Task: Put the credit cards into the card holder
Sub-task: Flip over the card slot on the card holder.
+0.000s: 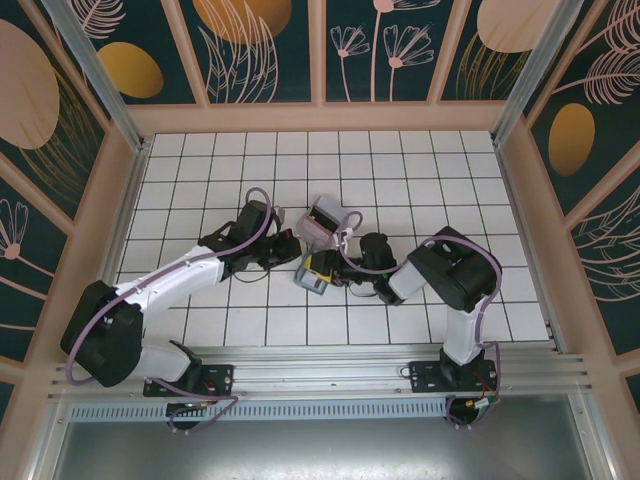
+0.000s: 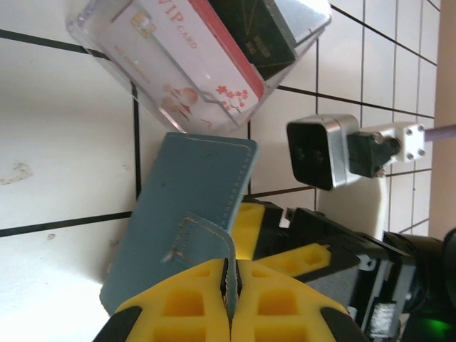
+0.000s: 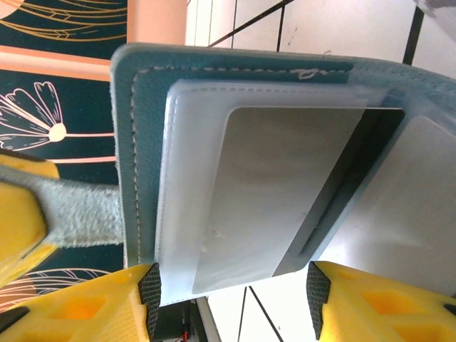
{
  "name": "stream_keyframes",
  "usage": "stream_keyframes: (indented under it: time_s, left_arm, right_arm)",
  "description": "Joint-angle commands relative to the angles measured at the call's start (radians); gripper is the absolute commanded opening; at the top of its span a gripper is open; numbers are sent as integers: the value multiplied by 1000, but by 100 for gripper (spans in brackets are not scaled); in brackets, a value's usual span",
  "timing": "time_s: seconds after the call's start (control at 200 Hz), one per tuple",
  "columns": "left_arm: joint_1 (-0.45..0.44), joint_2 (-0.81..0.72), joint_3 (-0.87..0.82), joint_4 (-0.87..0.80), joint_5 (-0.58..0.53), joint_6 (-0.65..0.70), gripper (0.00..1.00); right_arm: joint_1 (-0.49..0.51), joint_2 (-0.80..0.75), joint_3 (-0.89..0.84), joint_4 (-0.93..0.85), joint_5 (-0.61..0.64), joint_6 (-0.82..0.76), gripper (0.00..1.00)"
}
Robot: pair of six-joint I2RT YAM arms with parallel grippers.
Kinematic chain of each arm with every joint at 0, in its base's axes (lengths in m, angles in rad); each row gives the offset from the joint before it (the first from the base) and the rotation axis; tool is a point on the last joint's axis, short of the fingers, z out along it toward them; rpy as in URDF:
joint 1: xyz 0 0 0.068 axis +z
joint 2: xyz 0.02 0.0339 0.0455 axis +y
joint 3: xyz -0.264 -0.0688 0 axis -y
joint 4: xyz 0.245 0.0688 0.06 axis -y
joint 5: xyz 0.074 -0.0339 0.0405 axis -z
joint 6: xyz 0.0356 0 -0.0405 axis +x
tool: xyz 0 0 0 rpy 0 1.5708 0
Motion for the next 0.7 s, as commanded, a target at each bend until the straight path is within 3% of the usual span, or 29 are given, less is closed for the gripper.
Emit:
stream_keyframes:
  time_s: [0.0,0.065,0.135,0.556,0.696]
  left_arm:
    - [-1,3,28,-67,-68,18,0]
    - [-1,4,30,-63,-62,17,0]
    - [-2,10,28,-50,-52,12,0]
    - [-2,9,30,-66,-76,23,0]
    - [8,2,-18,-59,-99,20,0]
  right_arm:
    - [-9,-4,-57,-74,18,17,62]
    - [-9,-28,-61,-113,23,2,70]
    - [-10,-48,-55,-173,30,-26,71]
    - [-11,-56,-59,-192,45,-31,68]
    - [-12,-118,-30,-284,51,-68,69]
